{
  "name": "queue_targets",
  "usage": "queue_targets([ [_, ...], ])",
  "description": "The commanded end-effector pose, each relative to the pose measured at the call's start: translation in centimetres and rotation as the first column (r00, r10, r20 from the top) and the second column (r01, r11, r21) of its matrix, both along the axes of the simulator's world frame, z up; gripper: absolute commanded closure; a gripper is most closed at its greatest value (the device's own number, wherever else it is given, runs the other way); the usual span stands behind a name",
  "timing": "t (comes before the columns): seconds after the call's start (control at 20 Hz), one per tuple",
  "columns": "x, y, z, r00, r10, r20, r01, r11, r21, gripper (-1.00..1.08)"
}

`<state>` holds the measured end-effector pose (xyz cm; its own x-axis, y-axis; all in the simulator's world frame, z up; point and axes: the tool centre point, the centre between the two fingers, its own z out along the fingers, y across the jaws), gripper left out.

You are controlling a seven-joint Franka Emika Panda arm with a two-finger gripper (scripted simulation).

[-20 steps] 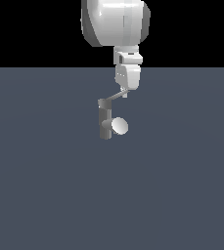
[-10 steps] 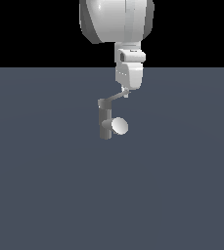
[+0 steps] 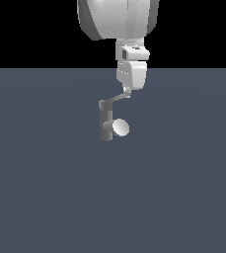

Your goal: Turn on the faucet by rotating a designated handle.

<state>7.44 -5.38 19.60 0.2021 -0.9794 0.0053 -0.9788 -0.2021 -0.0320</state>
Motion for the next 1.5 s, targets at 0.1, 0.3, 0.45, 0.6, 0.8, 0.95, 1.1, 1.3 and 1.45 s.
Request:
queue_targets([
  [0.1,-1.2,0.4,-0.3,1.0,-0.002,-0.007,0.002,1.0,0.0,1.08],
  [0.3,-2.4,0.7,-0.5,1.0,-0.005,-0.012,0.005,1.0,0.0,1.08],
  [0.45,-3.4,1.0,-0.7,1.0,-0.007,-0.016,0.007,1.0,0.0,1.08],
  [0.6,-4.4,1.3,-0.9,1.0,-0.009,-0.019,0.009,1.0,-0.001,1.08],
  [0.8,-5.7,1.7,-1.1,1.0,-0.012,-0.025,0.012,1.0,-0.001,1.08],
  [0.95,-6.8,2.0,-1.3,0.999,-0.014,-0.029,0.014,1.0,-0.001,1.08],
  [1.1,-7.5,2.2,-1.4,0.999,-0.016,-0.032,0.016,1.0,-0.001,1.08],
  [1.3,-7.0,3.2,-0.3,1.0,-0.022,-0.007,0.022,1.0,-0.005,1.08],
  [1.45,-7.7,4.9,-0.7,1.0,-0.021,-0.015,0.021,1.0,-0.004,1.08],
])
